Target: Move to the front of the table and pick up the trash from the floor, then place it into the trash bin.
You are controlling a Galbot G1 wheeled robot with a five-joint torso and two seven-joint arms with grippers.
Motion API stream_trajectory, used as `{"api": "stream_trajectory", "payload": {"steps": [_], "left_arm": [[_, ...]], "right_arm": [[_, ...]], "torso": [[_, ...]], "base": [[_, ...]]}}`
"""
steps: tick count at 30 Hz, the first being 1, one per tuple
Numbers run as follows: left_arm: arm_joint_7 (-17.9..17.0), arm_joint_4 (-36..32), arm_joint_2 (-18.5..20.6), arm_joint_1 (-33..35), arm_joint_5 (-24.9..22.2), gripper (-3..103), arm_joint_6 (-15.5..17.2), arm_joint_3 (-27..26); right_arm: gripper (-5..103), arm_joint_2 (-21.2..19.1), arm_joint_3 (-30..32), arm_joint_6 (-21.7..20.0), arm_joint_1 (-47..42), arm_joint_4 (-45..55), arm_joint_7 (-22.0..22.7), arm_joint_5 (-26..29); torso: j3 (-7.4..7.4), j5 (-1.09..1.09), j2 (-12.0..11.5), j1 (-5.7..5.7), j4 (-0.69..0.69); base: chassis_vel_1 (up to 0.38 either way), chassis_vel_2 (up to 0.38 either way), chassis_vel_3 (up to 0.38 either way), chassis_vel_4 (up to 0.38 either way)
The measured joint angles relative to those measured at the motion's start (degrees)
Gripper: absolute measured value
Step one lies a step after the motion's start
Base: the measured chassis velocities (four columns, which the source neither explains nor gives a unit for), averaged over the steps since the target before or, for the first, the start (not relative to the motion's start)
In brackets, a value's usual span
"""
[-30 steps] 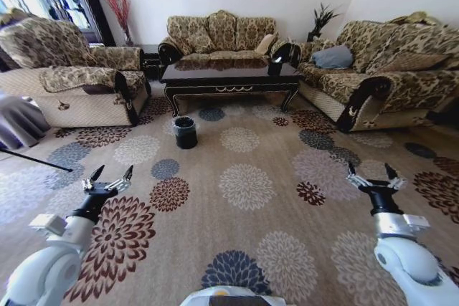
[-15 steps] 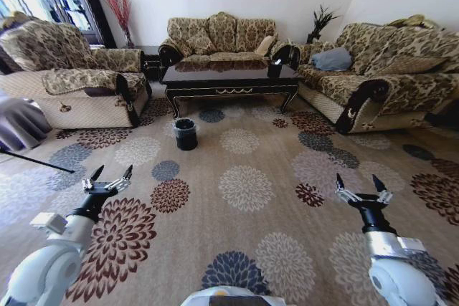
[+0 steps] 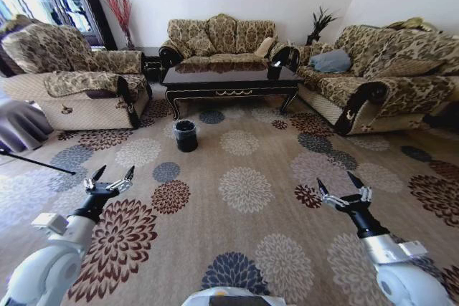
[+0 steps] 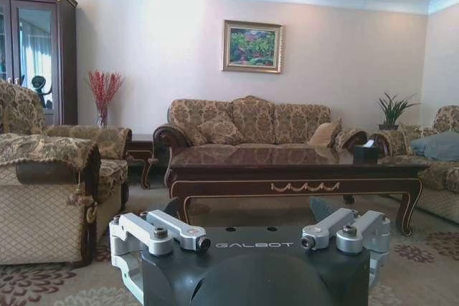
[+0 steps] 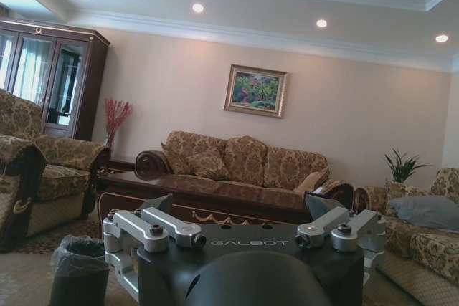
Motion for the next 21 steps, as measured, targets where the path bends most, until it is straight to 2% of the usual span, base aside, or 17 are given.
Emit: {"api": "stream_trajectory", "payload": {"steps": [5, 21], "left_arm": [[0.2, -0.4, 0.0, -0.1, 0.0, 100, 0.2, 0.0], [1.4, -1.1, -0.2, 0.1, -0.5, 100, 1.3, -0.3]], "right_arm": [[100, -0.3, 0.4, -1.6, -1.3, 1.0, 1.8, 0.1], [100, 1.6, -0.6, -0.5, -0.9, 0.9, 2.0, -1.3]], "torso": [[0.94, 0.01, 1.5, 0.58, 0.0], [3.07, 0.0, 5.0, 1.99, 0.0]], "base": [[0.0, 0.0, 0.0, 0.0], [0.0, 0.0, 0.0, 0.0]]}}
